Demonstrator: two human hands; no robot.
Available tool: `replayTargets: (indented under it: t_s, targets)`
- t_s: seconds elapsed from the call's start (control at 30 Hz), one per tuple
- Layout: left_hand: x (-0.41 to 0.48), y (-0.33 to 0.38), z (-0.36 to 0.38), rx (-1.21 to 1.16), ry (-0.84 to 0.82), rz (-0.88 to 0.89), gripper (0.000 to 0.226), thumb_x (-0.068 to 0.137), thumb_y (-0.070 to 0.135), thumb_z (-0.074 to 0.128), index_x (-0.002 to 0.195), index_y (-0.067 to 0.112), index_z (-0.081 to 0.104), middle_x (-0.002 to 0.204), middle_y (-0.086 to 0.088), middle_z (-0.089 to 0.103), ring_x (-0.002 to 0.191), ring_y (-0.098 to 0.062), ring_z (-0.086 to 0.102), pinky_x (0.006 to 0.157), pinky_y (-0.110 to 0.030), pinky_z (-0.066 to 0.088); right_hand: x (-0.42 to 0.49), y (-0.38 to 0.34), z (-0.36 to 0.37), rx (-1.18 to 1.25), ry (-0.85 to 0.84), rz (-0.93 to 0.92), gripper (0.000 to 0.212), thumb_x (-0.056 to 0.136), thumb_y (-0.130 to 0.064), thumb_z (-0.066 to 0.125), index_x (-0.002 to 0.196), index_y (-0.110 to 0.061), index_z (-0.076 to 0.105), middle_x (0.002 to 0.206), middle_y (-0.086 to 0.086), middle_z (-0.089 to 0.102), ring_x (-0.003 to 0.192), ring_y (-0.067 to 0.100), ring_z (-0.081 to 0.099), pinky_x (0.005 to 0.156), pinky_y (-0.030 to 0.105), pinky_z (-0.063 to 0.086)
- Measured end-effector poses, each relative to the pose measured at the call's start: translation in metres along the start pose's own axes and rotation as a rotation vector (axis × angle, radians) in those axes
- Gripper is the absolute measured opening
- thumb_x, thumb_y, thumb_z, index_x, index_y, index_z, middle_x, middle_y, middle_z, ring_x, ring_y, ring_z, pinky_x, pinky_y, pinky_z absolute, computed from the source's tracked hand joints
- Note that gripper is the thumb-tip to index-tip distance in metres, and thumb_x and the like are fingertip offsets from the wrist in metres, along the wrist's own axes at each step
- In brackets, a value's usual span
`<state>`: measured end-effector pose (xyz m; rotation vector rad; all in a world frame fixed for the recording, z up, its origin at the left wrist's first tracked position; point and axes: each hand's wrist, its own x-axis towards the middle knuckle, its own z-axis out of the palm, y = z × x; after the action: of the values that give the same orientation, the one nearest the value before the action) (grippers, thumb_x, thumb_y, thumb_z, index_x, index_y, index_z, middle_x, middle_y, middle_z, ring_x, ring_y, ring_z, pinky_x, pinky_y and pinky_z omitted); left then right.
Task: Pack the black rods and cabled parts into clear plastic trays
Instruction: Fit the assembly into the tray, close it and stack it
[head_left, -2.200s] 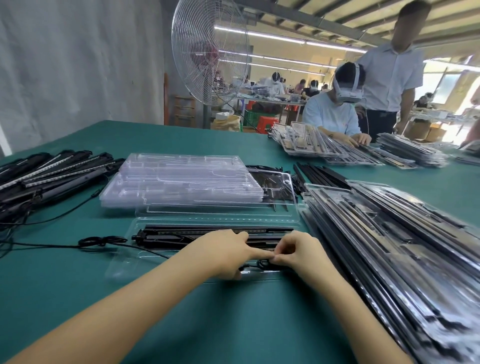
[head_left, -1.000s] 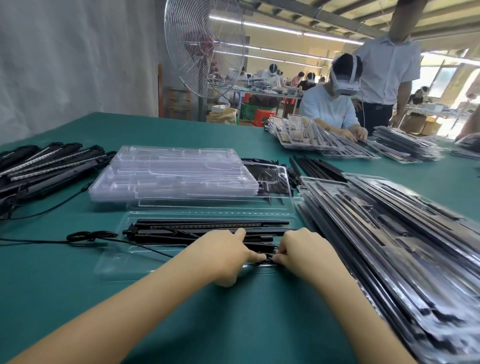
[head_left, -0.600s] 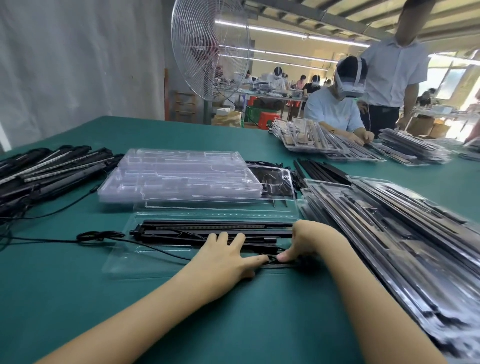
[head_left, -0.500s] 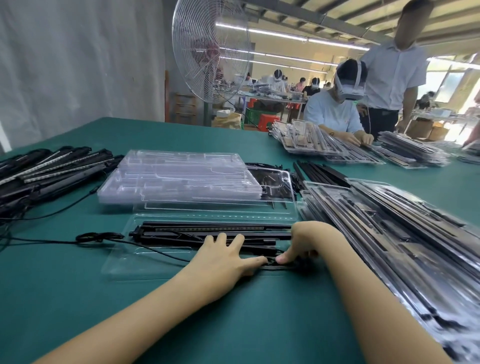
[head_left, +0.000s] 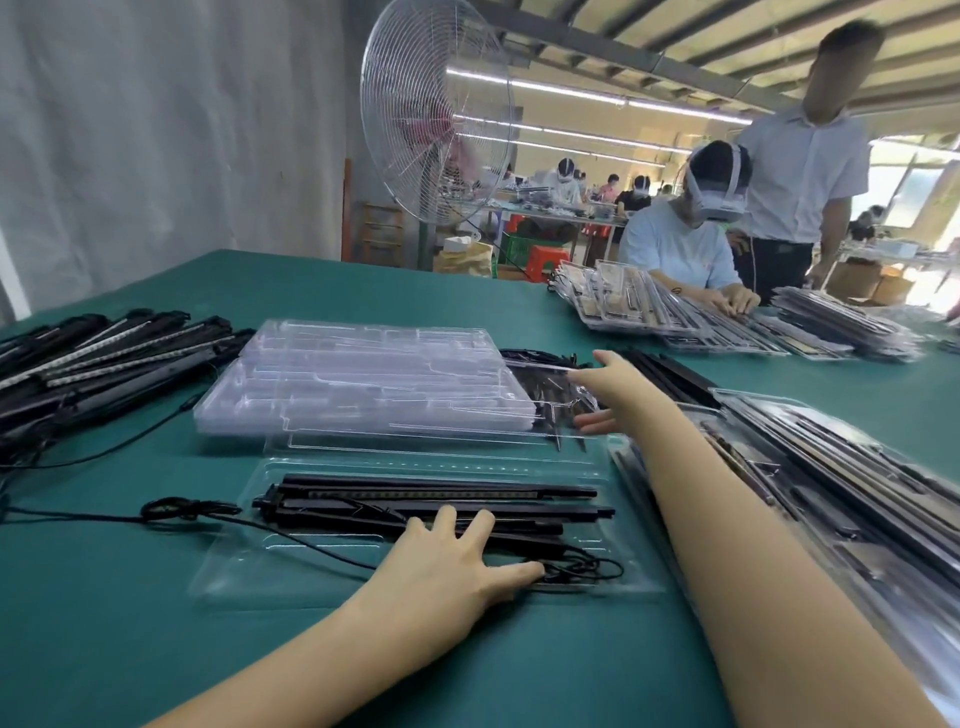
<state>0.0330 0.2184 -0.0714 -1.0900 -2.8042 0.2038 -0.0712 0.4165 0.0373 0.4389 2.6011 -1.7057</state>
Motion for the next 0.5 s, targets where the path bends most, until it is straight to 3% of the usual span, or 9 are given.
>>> replayTargets:
  t_s: [0.07, 0.13, 0.23, 0.3, 0.37, 0.43, 0.5]
  targets:
    - [-0.003, -0.006, 0.001, 0.004, -0.007, -0.005, 0.052, 0.1, 0.024, 0.026, 0.137, 0.054, 0.007, 0.137, -0.013, 0.024, 0.11, -0.03, 0.036, 0.075, -0.041, 0.031, 0.006, 0.01, 0.007, 0.113, -0.019, 0.097, 0.067, 0.096, -0.018, 0.049, 0.15, -0.024, 0.01, 0.15, 0.018, 0.028, 0.073, 0.029, 0.062, 0.049, 0.033, 0.052]
    - [-0.006, -0.015, 0.002, 0.009, -0.008, -0.038, 0.052, 0.101, 0.024, 0.026, 0.136, 0.056, 0.006, 0.137, -0.013, 0.025, 0.109, -0.03, 0.038, 0.073, -0.039, 0.029, 0.011, 0.019, 0.011, 0.205, -0.017, 0.143, 0.058, 0.096, -0.024, 0.05, 0.145, -0.014, 0.021, 0.144, 0.022, 0.034, 0.074, 0.03, 0.061, 0.047, 0.034, 0.052]
    - [-0.008, -0.026, -0.001, 0.018, -0.043, -0.087, 0.053, 0.102, 0.024, 0.025, 0.138, 0.057, 0.004, 0.14, -0.013, 0.022, 0.113, -0.032, 0.037, 0.077, -0.039, 0.032, 0.013, 0.023, 0.011, 0.294, 0.052, 0.141, 0.028, 0.098, -0.03, 0.045, 0.116, -0.009, 0.046, 0.1, 0.018, 0.057, 0.062, 0.025, 0.055, 0.052, 0.032, 0.048]
    - [-0.007, -0.029, -0.005, 0.014, -0.059, -0.074, 0.056, 0.102, 0.02, 0.025, 0.139, 0.056, 0.004, 0.141, -0.013, 0.021, 0.113, -0.032, 0.035, 0.077, -0.04, 0.031, 0.011, 0.02, 0.008, 0.313, 0.099, 0.131, 0.018, 0.098, -0.028, 0.043, 0.099, -0.011, 0.049, 0.074, 0.012, 0.052, 0.046, 0.017, 0.044, 0.045, 0.022, 0.039]
    - [-0.007, -0.031, -0.01, 0.028, -0.069, -0.048, 0.061, 0.1, 0.014, 0.025, 0.14, 0.054, 0.004, 0.141, -0.013, 0.021, 0.112, -0.031, 0.035, 0.075, -0.039, 0.027, 0.007, 0.015, 0.006, 0.27, 0.106, 0.133, 0.024, 0.096, -0.029, 0.041, 0.082, -0.012, 0.05, 0.07, 0.011, 0.045, 0.039, 0.014, 0.033, 0.045, 0.017, 0.029]
    - [-0.009, -0.032, -0.012, 0.033, -0.079, -0.035, 0.063, 0.099, 0.011, 0.026, 0.142, 0.052, 0.005, 0.141, -0.013, 0.021, 0.112, -0.031, 0.035, 0.074, -0.038, 0.024, 0.003, 0.01, 0.005, 0.071, 0.15, 0.096, 0.035, 0.096, -0.038, 0.036, 0.085, -0.009, 0.054, 0.084, 0.016, 0.052, 0.058, 0.021, 0.045, 0.057, 0.025, 0.038]
    - [-0.011, -0.03, -0.012, 0.04, -0.087, -0.038, 0.064, 0.098, 0.009, 0.026, 0.143, 0.051, 0.006, 0.14, -0.014, 0.021, 0.112, -0.032, 0.035, 0.075, -0.039, 0.024, 0.0, 0.007, 0.009, -0.262, 0.409, -0.057, 0.038, 0.097, -0.039, 0.035, 0.098, -0.007, 0.054, 0.11, 0.022, 0.054, 0.095, 0.032, 0.051, 0.081, 0.037, 0.042]
